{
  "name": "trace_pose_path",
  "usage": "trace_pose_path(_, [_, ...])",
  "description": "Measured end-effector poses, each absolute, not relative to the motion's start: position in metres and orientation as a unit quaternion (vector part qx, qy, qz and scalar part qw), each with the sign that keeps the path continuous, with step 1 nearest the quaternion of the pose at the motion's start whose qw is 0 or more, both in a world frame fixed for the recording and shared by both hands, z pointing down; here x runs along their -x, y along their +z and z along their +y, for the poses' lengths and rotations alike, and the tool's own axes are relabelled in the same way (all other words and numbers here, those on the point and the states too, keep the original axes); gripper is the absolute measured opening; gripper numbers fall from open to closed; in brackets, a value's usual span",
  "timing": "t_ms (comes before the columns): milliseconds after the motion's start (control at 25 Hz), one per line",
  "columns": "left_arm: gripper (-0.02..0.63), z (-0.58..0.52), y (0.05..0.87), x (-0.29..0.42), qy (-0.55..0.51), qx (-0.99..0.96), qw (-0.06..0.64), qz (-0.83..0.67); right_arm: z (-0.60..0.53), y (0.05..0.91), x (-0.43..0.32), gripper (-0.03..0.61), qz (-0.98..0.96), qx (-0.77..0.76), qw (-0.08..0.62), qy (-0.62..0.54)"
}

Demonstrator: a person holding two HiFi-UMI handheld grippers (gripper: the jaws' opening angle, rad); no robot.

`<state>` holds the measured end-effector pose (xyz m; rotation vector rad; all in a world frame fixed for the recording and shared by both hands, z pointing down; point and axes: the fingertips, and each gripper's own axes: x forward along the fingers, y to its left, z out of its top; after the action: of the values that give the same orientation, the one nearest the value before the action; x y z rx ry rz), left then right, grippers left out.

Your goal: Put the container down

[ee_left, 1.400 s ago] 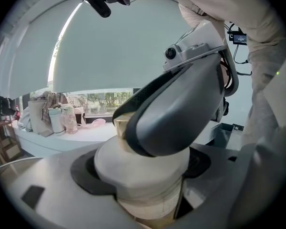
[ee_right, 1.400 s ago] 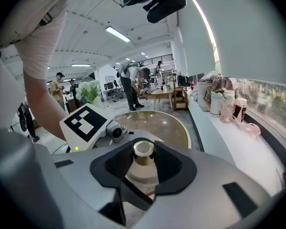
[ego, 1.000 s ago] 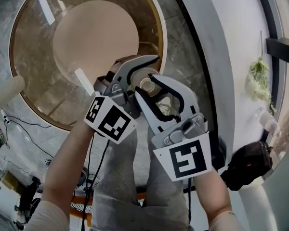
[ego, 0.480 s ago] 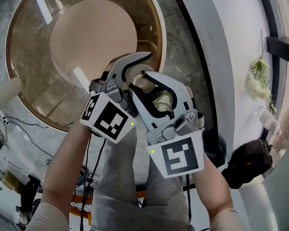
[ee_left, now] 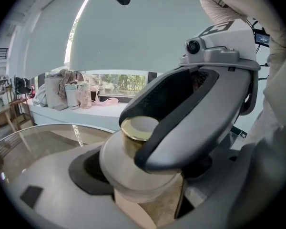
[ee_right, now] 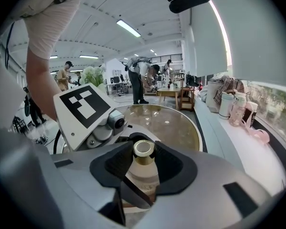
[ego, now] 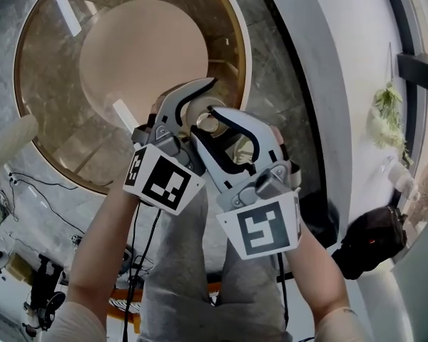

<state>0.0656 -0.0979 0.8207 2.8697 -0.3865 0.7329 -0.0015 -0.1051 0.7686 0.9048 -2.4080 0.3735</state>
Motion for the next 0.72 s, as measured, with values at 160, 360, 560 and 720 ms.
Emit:
trace_pose_path(160, [0.371,-0.098,0.821,-0.061,0.253,-0.954,0.086,-0.138,-0.105,0.77,0.0,0.158,-0.888,-0.342,0.268,0.151])
trace_pose_path(360, [0.373,-0.095,0.809,-0.056,0.263,-0.952,0.061,-0.142,-0.108,0.762,-0.007,0.195,-0.888,-0.35,0.254,0.156])
trace_pose_path(560, [0.373,-0.1,0.791,-0.051,0.256,-0.951,0.066,-0.163,-0.107,0.744,-0.008,0.195,-0.89,-0.354,0.237,0.16])
trace_pose_path(720, [0.373,-0.1,0.772,-0.047,0.269,-0.947,0.054,-0.166,-0.112,0.719,-0.01,0.195,-0.891,-0.366,0.215,0.164])
